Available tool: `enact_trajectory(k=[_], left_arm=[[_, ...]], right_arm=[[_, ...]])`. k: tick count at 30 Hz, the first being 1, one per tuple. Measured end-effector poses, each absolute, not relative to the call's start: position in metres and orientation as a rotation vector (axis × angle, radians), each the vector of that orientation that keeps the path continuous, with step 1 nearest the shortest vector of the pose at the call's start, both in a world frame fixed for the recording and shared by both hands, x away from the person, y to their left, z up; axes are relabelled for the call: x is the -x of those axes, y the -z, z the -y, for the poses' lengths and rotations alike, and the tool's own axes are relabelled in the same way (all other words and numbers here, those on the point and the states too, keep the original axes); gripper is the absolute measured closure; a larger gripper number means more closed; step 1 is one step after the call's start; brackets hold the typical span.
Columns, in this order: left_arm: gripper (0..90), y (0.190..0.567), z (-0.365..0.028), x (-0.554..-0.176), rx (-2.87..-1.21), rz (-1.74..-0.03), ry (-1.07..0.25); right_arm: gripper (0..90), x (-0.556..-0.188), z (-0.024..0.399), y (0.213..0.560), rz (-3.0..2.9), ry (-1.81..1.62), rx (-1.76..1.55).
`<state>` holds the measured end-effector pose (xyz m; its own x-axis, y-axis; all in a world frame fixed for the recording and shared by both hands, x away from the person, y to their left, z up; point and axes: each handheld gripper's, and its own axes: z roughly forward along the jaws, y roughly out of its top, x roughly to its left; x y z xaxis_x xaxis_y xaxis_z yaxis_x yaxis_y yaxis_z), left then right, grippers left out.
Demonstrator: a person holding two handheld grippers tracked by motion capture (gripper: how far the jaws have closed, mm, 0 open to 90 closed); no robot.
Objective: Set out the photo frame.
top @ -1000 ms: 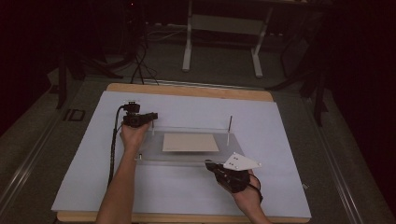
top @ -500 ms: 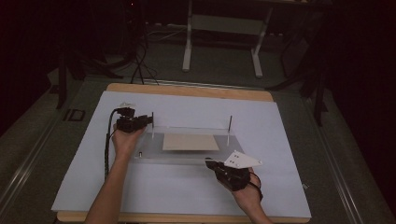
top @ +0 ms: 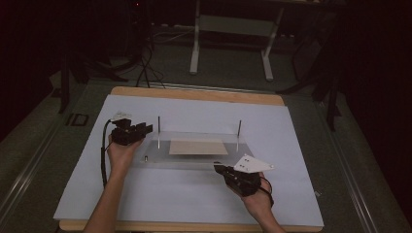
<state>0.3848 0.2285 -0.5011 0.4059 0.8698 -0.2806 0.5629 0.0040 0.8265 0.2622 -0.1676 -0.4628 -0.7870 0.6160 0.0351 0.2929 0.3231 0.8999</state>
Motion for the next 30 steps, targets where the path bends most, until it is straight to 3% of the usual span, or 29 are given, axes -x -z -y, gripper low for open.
enact_trajectory(k=[8, 30], left_arm=[[58.5, 0.5, -0.232, -0.365, -1.73, -1.207, -0.461], [55.7, 0.508, -0.249, -0.343, -1.709, -1.174, -0.419]], right_arm=[[90.0, -0.265, 0.168, 0.458, -2.281, -1.452, -0.815], [90.0, -0.275, 0.166, 0.445, -2.259, -1.453, -0.818]])
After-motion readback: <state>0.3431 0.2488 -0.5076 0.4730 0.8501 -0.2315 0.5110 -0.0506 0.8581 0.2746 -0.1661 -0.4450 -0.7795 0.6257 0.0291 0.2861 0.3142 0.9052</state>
